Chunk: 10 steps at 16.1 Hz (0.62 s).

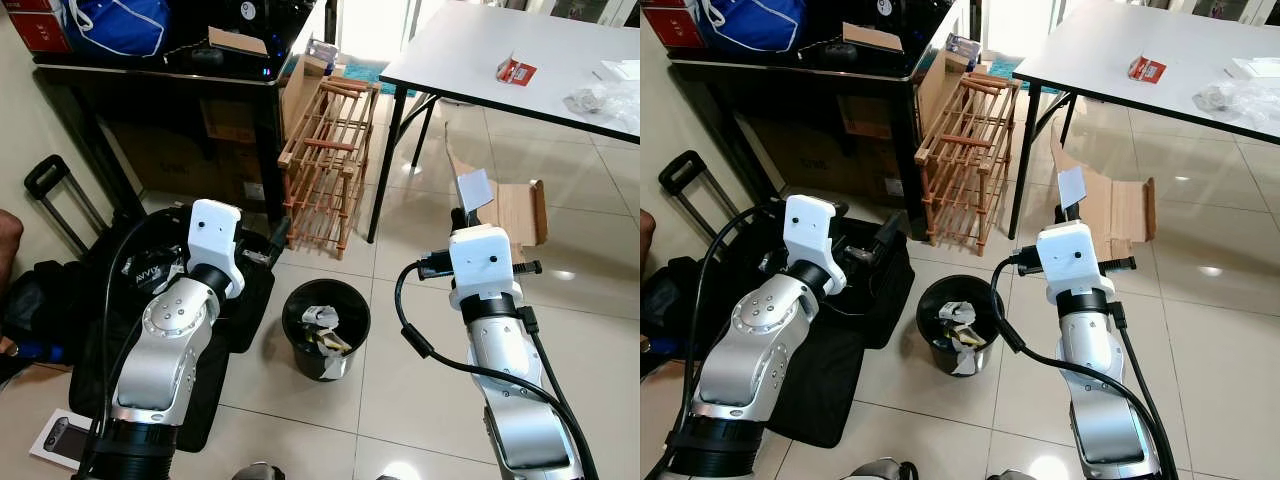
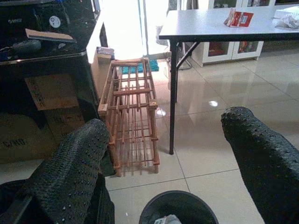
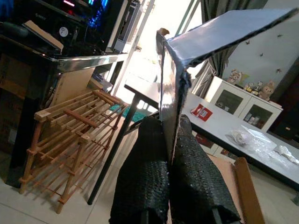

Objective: Picking trash to rubbish bin

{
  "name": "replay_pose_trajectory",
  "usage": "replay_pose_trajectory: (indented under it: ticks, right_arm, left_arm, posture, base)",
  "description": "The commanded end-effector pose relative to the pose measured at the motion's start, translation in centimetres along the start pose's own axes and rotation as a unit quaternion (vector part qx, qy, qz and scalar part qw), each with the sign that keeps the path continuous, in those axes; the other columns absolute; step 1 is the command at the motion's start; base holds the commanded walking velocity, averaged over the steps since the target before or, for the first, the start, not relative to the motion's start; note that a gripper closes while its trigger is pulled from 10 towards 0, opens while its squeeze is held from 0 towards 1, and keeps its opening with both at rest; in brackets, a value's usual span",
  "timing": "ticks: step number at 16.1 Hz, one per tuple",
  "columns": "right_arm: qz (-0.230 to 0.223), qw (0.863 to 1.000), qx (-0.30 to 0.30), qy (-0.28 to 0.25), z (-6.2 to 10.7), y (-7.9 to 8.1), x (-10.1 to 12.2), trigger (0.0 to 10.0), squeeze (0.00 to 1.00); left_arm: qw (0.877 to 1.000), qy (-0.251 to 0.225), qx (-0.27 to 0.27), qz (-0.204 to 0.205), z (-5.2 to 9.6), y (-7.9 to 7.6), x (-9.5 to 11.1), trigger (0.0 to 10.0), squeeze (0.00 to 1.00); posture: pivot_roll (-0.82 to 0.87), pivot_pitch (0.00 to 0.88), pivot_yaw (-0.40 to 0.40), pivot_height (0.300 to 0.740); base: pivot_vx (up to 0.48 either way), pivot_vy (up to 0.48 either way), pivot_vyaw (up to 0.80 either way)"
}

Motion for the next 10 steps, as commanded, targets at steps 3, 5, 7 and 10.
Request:
replay_pose_trajectory:
  ticks: [3,5,7,10]
  right_arm:
    - [-0.002,1.000,0.018,-0.015,0.26,0.41,0.71,10.0,0.00]
    - [-0.002,1.000,0.018,-0.014,0.26,0.42,0.67,10.0,0.00]
    - [-0.003,1.000,0.019,-0.013,0.28,0.50,0.63,10.0,0.00]
    - [-0.004,1.000,0.020,-0.012,0.31,0.58,0.59,10.0,0.00]
  left_arm:
    - [1.000,-0.002,-0.012,-0.008,0.02,-0.26,0.13,10.0,0.00]
    - [1.000,-0.002,-0.012,-0.008,0.04,-0.25,0.09,10.0,0.00]
    - [1.000,0.001,-0.004,-0.008,0.01,-0.09,-0.01,10.0,0.00]
    - [1.000,-0.001,-0.003,-0.006,-0.01,-0.06,0.00,10.0,0.00]
  posture:
    - [0.00,0.104,0.019,0.740]
    - [0.00,0.103,0.020,0.740]
    - [0.00,0.102,0.020,0.740]
    - [0.00,0.102,0.020,0.740]
  base:
    - [0.480,0.000,0.00]
    - [0.480,0.000,0.00]
    - [0.000,0.000,0.00]
    - [0.000,0.000,0.00]
Point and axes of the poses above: a point about 5 cm out from each wrist's last joint towards the gripper, its own z axis pointing back from the gripper into the wrist, its own x axis along the axis of the wrist's last joint, y = z × x, the point moved 4 cm from there along -z, pointing out of the wrist towards the gripper, and after that the axes turned 14 degrees about z, right-handed, at the moved point
